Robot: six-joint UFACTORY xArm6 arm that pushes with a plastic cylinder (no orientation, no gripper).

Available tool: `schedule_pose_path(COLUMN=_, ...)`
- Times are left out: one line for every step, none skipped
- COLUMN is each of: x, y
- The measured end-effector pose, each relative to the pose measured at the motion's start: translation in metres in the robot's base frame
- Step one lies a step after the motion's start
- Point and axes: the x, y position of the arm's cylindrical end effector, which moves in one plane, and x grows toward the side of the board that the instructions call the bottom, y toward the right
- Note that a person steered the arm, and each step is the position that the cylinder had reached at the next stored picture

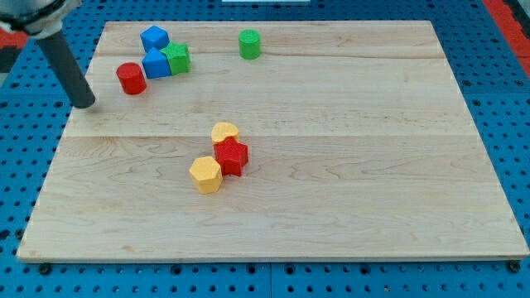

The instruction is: Move the red circle into the red star

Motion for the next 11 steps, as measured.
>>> schedule_pose_path(x=-0.041, y=0.001)
schedule_pose_path(x=-0.058, y=0.068)
schedule_pose_path(x=-0.023, y=0.135)
schedule_pose_path(x=0.007, y=0.148)
schedule_pose_path(x=-0.009, y=0.132)
schedule_pose_path(x=-0.018, y=0.116)
schedule_pose_path(x=-0.020, y=0.087)
schedule_pose_path(x=-0.001, y=0.082)
schedule_pose_path(x=0.045, y=0.141)
schedule_pose_path(x=0.058, y=0.168)
schedule_pose_path(x=-0.003, y=0.138)
